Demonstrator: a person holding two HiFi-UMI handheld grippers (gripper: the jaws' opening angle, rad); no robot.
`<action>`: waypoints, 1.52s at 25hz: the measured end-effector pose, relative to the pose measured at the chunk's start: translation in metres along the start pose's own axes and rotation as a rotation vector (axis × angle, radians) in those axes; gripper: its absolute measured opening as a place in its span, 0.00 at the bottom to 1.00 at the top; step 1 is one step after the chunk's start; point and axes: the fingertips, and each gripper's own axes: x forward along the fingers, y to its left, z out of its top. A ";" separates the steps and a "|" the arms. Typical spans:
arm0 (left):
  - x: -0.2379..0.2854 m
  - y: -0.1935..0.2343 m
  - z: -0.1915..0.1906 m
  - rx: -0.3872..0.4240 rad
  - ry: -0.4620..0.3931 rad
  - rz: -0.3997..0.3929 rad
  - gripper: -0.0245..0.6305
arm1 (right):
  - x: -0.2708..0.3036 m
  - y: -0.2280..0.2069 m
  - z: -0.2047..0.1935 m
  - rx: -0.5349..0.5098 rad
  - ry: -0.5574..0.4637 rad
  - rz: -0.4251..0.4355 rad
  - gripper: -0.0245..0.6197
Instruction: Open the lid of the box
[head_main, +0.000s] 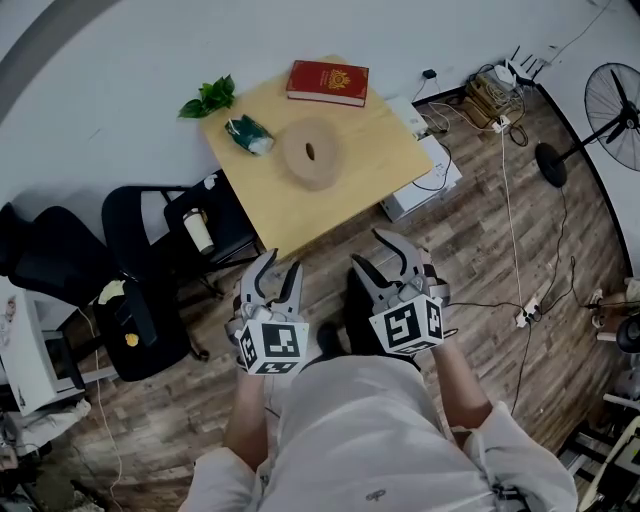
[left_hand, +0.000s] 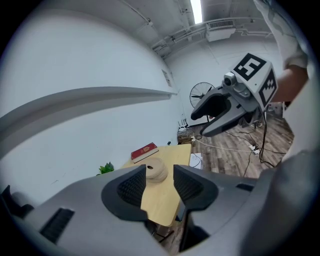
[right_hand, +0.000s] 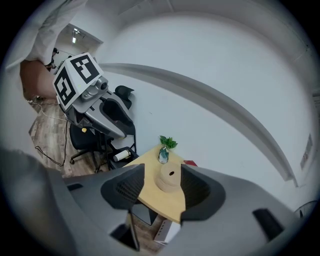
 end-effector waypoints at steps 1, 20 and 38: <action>0.005 0.002 0.002 0.003 0.003 -0.001 0.30 | 0.005 -0.004 -0.001 0.003 0.000 0.007 0.36; 0.097 0.031 0.023 -0.020 0.111 0.017 0.33 | 0.093 -0.079 -0.013 -0.007 -0.061 0.140 0.38; 0.157 0.021 0.030 -0.071 0.196 0.043 0.33 | 0.142 -0.116 -0.041 -0.002 -0.125 0.269 0.39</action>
